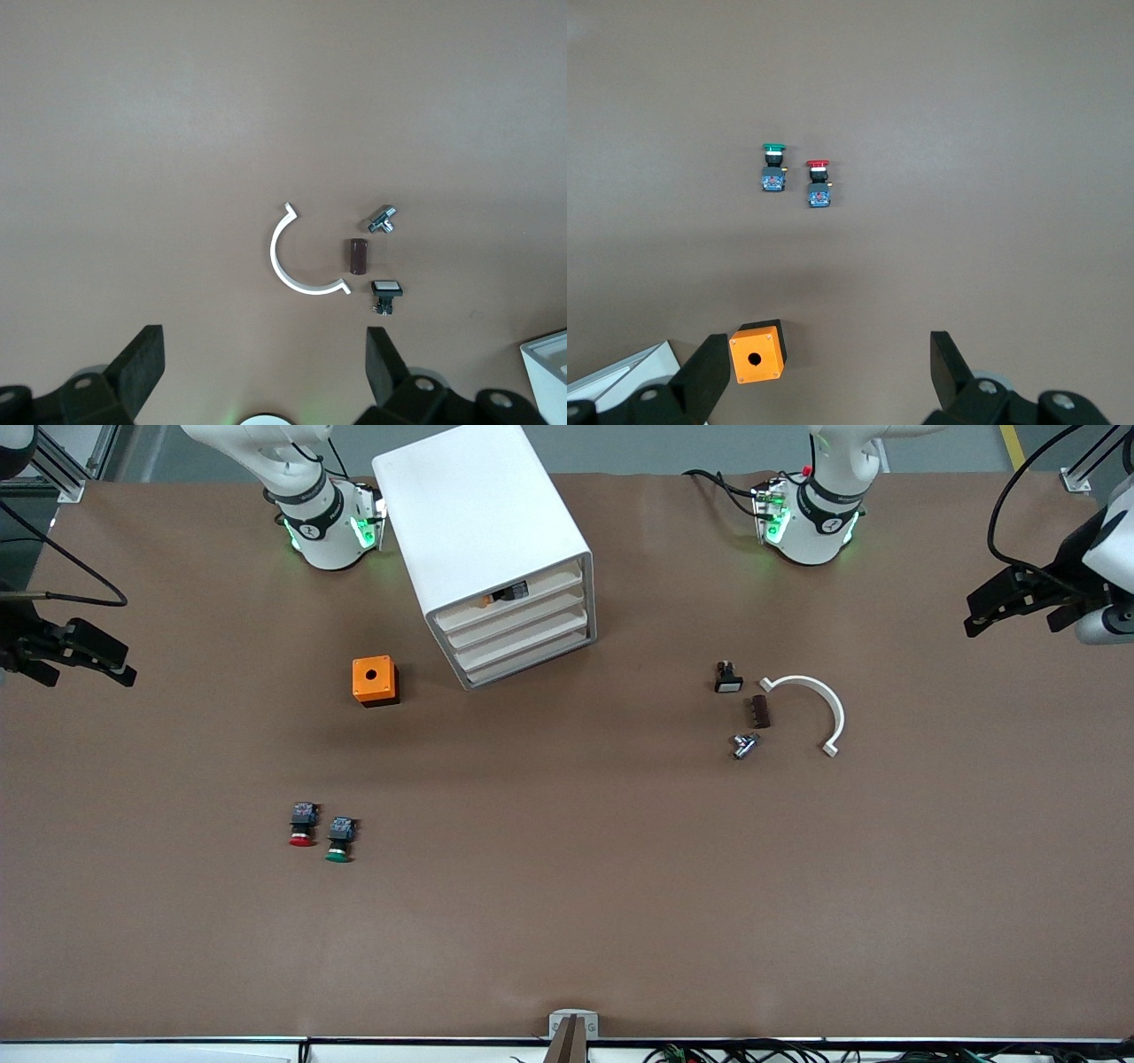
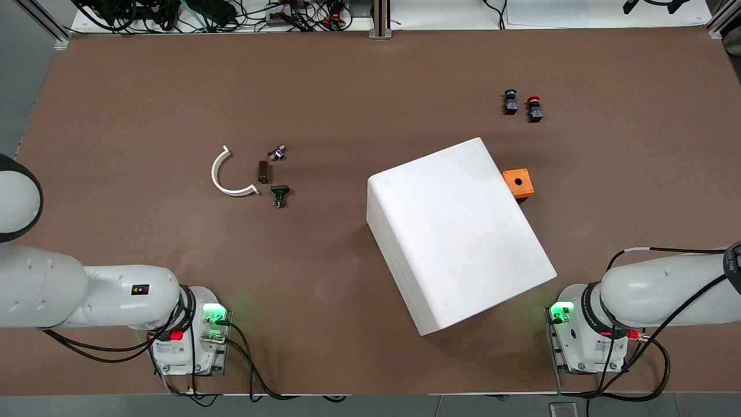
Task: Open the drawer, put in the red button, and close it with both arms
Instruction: 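Move the left gripper toward the white cabinet's drawer handle, then grasp the drawer handle with the left gripper while the right gripper reaches out, then pull the drawer open with the left gripper while the right gripper lowers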
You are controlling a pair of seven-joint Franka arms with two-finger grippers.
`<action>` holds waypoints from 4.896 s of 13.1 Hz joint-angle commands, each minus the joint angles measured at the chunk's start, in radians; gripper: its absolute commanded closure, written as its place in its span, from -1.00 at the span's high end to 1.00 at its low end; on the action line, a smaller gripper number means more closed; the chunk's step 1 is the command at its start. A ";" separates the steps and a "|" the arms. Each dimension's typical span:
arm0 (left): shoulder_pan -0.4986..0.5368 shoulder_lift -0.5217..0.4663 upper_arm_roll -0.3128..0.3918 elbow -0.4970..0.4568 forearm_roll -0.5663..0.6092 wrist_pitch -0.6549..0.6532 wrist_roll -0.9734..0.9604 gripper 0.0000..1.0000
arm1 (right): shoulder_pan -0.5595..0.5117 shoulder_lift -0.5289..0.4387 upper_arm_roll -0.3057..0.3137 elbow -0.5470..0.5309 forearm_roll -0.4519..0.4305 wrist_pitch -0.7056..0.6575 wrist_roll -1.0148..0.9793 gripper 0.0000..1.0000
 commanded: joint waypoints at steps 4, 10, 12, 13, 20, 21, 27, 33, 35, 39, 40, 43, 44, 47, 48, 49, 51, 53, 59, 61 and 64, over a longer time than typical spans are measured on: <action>0.010 0.018 0.001 0.048 0.030 -0.016 0.004 1.00 | 0.008 -0.024 -0.002 -0.024 -0.020 0.009 0.001 1.00; -0.010 0.074 -0.047 0.047 0.030 -0.057 -0.051 1.00 | 0.008 -0.024 -0.002 -0.024 -0.020 0.009 0.001 1.00; -0.010 0.110 -0.084 0.047 0.031 -0.057 -0.143 1.00 | 0.006 -0.024 -0.002 -0.024 -0.020 0.009 -0.001 1.00; -0.016 0.136 -0.093 0.050 0.031 -0.057 -0.177 1.00 | 0.006 -0.024 -0.002 -0.024 -0.020 0.009 -0.001 1.00; -0.180 0.480 -0.104 0.157 -0.025 -0.056 -0.787 1.00 | 0.005 -0.024 -0.002 -0.024 -0.020 0.008 -0.001 1.00; -0.199 0.550 -0.104 0.188 -0.058 -0.054 -0.867 1.00 | 0.005 -0.024 -0.003 -0.024 -0.020 0.008 -0.001 1.00; -0.285 0.761 -0.102 0.217 -0.401 0.049 -1.497 1.00 | 0.005 -0.024 -0.003 -0.024 -0.020 0.008 -0.001 1.00; -0.341 0.877 -0.102 0.211 -0.740 0.053 -1.824 1.00 | 0.000 -0.022 -0.003 -0.026 -0.020 0.006 0.009 1.00; -0.343 0.888 -0.102 0.208 -0.846 0.052 -1.875 0.99 | -0.001 -0.019 -0.005 -0.024 -0.020 0.009 0.003 1.00; -0.400 0.917 -0.102 0.202 -0.931 0.050 -2.015 0.98 | -0.006 0.004 -0.008 -0.024 -0.005 0.025 0.001 1.00; -0.410 0.920 -0.102 0.202 -0.931 0.050 -2.062 0.90 | -0.004 0.016 -0.008 -0.024 -0.005 0.035 0.001 1.00; -0.459 0.962 -0.102 0.203 -1.009 0.050 -2.087 0.66 | 0.014 0.073 -0.003 -0.019 0.012 0.060 0.002 1.00; -0.479 0.971 -0.102 0.203 -1.027 0.050 -2.087 0.57 | 0.014 0.094 -0.003 -0.018 0.067 0.061 0.001 1.00; -0.559 0.982 -0.102 0.202 -1.030 0.052 -2.089 0.43 | 0.017 0.152 -0.005 -0.012 0.120 0.060 0.013 1.00; -0.575 0.989 -0.102 0.202 -1.032 0.050 -2.092 0.41 | 0.025 0.188 -0.005 -0.001 0.120 0.060 0.013 1.00; -0.588 0.993 -0.102 0.202 -1.032 0.052 -2.096 0.29 | 0.035 0.217 -0.003 0.005 0.117 0.061 0.013 1.00; -0.607 0.993 -0.102 0.202 -1.032 0.052 -2.110 -0.11 | 0.054 0.278 -0.003 0.002 0.120 0.098 0.015 1.00; -0.605 1.000 -0.101 0.202 -1.032 0.053 -2.112 -0.86 | 0.055 0.356 -0.003 0.001 0.118 0.141 0.015 1.00; -0.523 1.000 -0.065 0.205 -1.027 0.053 -2.152 -1.00 | 0.057 0.562 -0.003 -0.004 0.121 0.300 0.015 1.00; -0.454 1.000 -0.061 0.211 -1.029 0.055 -2.162 -0.99 | 0.057 0.617 -0.003 -0.006 0.121 0.360 0.016 1.00; -0.435 1.000 -0.045 0.217 -1.029 0.090 -2.147 -0.77 | 0.054 0.682 -0.003 -0.010 0.121 0.442 0.015 1.00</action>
